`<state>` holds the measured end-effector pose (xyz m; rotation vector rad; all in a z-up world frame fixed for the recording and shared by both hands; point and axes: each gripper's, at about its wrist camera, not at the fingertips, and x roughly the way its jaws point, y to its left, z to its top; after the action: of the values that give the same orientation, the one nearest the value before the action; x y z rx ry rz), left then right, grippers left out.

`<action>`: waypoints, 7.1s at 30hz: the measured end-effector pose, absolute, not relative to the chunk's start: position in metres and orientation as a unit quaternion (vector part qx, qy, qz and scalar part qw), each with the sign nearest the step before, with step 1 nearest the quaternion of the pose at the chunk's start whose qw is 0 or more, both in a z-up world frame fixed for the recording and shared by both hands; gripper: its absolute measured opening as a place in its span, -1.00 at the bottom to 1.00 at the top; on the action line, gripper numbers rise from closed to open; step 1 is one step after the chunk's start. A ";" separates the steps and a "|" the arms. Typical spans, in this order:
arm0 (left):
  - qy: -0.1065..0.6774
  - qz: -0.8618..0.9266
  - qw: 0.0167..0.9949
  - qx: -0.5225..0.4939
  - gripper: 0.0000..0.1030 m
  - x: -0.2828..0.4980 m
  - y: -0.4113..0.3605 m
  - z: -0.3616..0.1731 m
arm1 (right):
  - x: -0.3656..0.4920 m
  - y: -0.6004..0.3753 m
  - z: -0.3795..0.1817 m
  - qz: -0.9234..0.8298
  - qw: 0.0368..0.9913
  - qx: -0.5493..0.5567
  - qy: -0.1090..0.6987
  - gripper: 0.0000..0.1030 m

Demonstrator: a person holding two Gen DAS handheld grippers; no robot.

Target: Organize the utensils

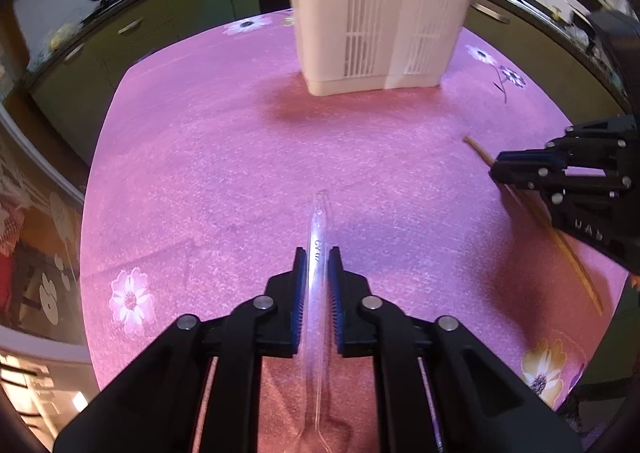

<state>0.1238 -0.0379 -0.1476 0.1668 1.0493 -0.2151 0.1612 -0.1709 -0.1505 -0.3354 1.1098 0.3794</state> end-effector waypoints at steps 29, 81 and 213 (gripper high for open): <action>0.361 -0.169 0.917 0.027 -0.82 0.088 -0.031 -0.021 | 0.098 -0.234 -0.020 0.225 0.900 -0.005 0.372 -0.89; 0.282 -0.146 0.948 0.025 -0.32 0.202 -0.072 0.050 | 0.083 -0.265 0.079 0.238 0.942 0.062 0.228 -0.89; 0.213 -0.041 0.976 0.033 0.87 -0.007 -0.061 0.008 | -0.058 -0.248 -0.004 0.066 0.991 0.033 0.108 0.91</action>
<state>-0.0065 -0.0614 0.0082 0.0658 0.4292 -0.0829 -0.0579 -0.2477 -0.0036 0.0669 0.2166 0.1333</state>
